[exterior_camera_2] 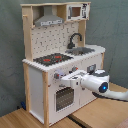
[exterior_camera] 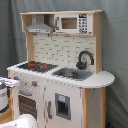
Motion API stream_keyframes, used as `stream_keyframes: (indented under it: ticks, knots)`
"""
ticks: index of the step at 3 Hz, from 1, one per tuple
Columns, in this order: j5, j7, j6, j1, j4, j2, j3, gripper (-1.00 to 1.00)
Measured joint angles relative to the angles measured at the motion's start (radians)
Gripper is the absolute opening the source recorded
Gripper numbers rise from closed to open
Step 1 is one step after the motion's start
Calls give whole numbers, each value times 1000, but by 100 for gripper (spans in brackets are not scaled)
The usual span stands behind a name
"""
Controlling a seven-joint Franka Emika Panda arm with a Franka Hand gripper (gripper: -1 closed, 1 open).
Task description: Play with the kitchen
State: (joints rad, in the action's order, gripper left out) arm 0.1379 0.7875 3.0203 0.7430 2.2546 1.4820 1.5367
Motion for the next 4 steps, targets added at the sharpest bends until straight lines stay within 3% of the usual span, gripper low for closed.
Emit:
stream_keyframes:
  ticks: [3,4]
  knots:
    - [-16,-71,0,193,-213,-13,52,100]
    - [-18,-72,0,194,-214,-13,53,100]
